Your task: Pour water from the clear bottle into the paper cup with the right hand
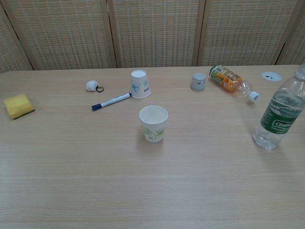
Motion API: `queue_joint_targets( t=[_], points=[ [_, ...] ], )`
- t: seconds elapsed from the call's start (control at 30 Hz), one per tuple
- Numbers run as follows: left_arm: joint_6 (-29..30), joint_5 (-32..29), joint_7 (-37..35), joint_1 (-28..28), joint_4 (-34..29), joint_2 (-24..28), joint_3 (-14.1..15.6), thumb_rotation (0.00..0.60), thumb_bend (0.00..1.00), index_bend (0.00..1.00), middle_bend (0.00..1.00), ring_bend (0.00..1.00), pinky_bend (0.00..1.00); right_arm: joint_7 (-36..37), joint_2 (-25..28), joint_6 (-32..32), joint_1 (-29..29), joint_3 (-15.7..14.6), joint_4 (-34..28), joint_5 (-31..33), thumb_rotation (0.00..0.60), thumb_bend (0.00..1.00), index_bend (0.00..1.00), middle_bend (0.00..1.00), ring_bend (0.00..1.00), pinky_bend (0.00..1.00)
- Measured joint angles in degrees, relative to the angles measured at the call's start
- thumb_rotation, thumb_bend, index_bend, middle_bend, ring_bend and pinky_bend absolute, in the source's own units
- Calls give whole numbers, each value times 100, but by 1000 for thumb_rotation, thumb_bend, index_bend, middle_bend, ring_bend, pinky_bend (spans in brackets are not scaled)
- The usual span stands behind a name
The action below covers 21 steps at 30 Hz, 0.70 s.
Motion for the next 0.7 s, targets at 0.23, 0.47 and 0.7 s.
queue_joint_targets(
  t=[0.23, 0.47, 0.7],
  points=[
    [-177, -137, 73, -88, 1, -29, -33, 600, 71, 0, 0, 0, 0, 1193, -464, -915, 534, 184, 654, 200, 600, 0, 0, 0, 0, 0],
    [-268, -247, 91, -133, 25, -44, -59, 600, 70, 0, 0, 0, 0, 2017, -900, -1671, 1015, 326, 1464, 342, 600, 0, 0, 0, 0, 0],
    [-324, -323, 102, -160, 16, -51, -79, 600, 71, 0, 0, 0, 0, 2259, -1222, -1860, 1285, 386, 1715, 286, 600, 0, 0, 0, 0, 0]
  ],
)
